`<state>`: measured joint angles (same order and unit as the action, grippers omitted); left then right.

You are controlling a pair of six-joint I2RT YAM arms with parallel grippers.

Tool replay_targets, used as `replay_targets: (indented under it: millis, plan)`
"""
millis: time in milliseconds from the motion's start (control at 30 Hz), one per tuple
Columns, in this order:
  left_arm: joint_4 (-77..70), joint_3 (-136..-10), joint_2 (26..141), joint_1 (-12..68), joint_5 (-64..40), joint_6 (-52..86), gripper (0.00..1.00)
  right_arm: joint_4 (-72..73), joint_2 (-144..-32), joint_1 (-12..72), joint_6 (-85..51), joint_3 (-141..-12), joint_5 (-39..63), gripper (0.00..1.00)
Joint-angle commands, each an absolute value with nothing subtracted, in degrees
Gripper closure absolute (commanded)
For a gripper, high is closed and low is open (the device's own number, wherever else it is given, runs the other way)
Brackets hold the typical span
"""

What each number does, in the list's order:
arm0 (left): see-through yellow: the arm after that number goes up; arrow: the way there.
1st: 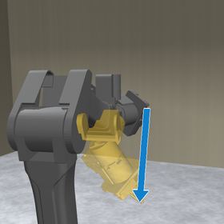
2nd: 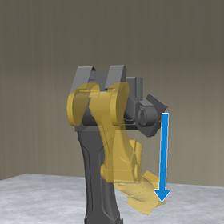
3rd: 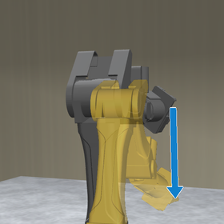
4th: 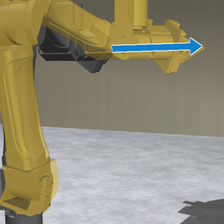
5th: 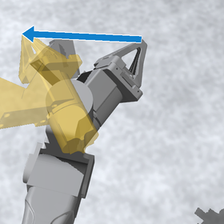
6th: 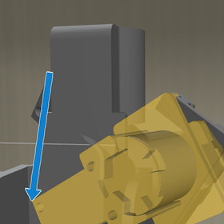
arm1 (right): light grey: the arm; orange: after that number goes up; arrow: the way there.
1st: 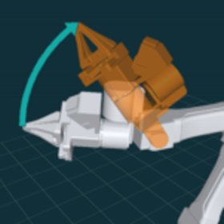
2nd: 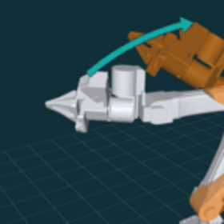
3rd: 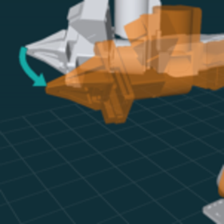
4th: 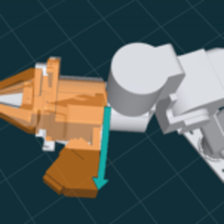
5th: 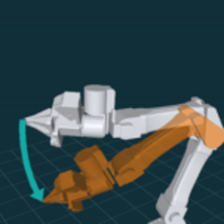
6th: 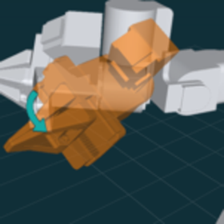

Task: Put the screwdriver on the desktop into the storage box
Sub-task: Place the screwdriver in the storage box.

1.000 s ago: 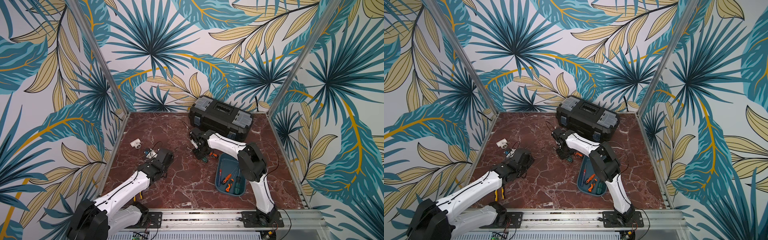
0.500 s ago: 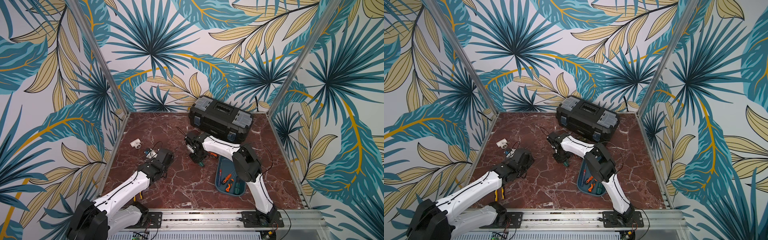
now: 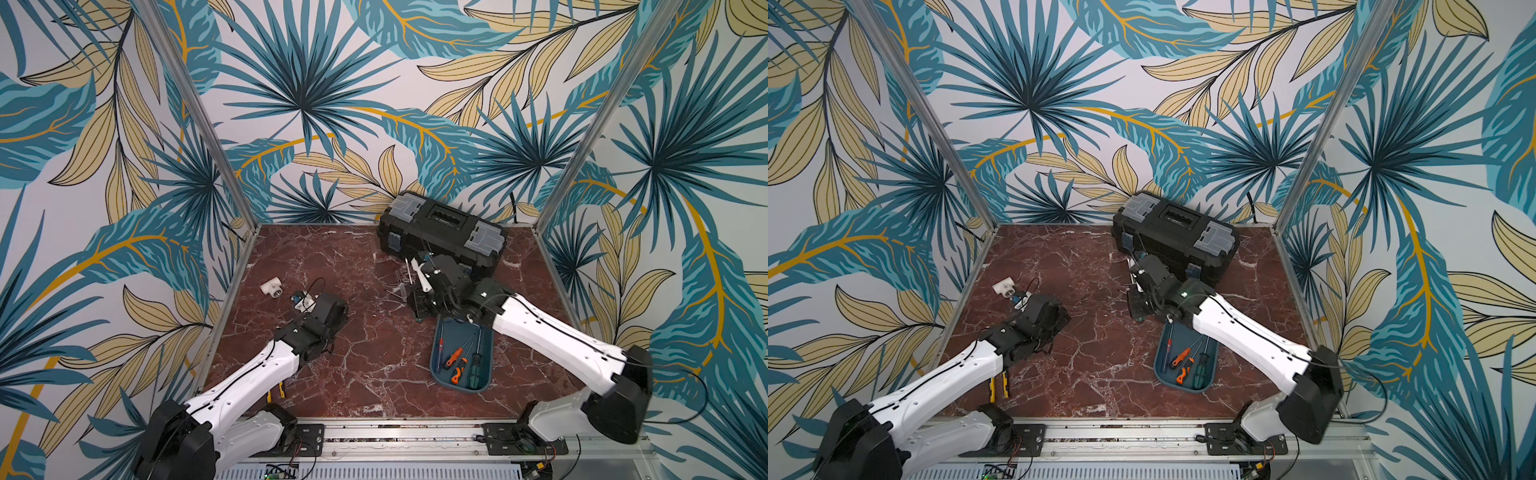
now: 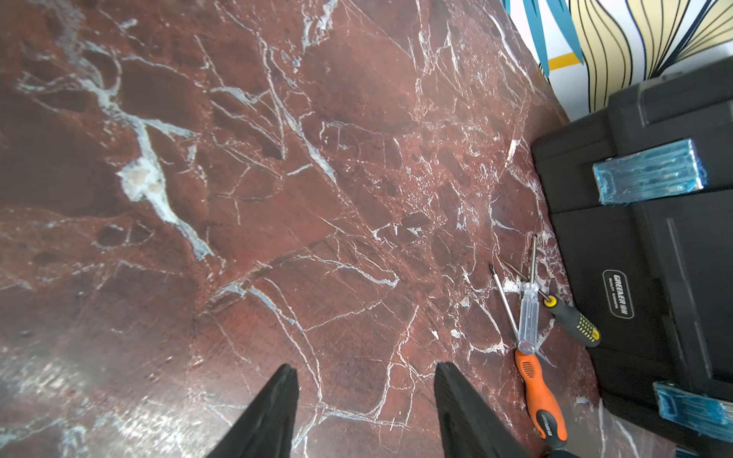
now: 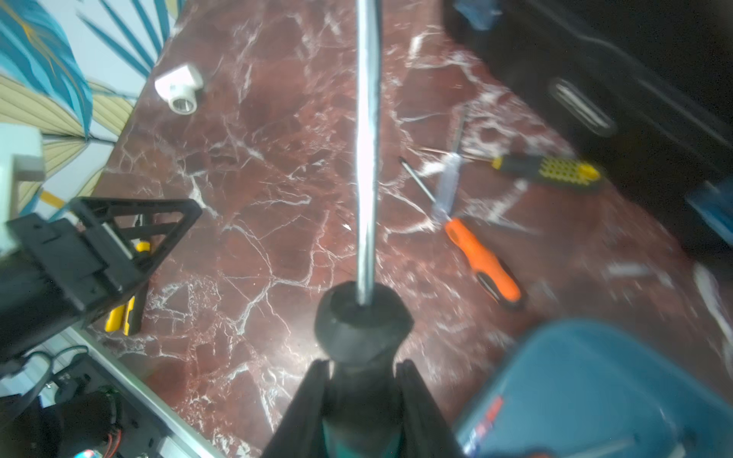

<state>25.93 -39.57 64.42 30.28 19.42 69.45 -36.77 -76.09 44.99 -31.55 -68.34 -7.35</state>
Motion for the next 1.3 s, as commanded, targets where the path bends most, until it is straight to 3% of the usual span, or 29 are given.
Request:
replay_targets:
  millis: [0, 167, 633, 1033, 1267]
  plan:
    - [24.7, -43.3, 68.0, 30.0, 16.9, 66.1, 0.41, -39.4, -70.1, 45.0, -50.9, -57.0, -13.3, 0.83]
    - [23.7, -46.2, 74.2, 30.1, 11.7, 65.1, 0.44, -40.6, -62.5, 44.8, -63.9, -47.5, -14.2, 0.85]
    - [26.9, -45.1, 70.2, 30.1, 9.8, 64.2, 0.47, -38.7, -77.5, 42.7, -62.2, -48.8, -11.0, 0.8]
    - [21.0, -44.2, 69.5, 30.1, 3.2, 60.8, 0.48, -35.1, -82.7, 42.3, -59.1, -49.8, -5.6, 0.46]
    - [19.7, -53.8, 79.1, 32.6, -0.6, 56.1, 0.5, -38.7, -73.3, 42.3, -57.0, -51.8, -13.5, 0.44]
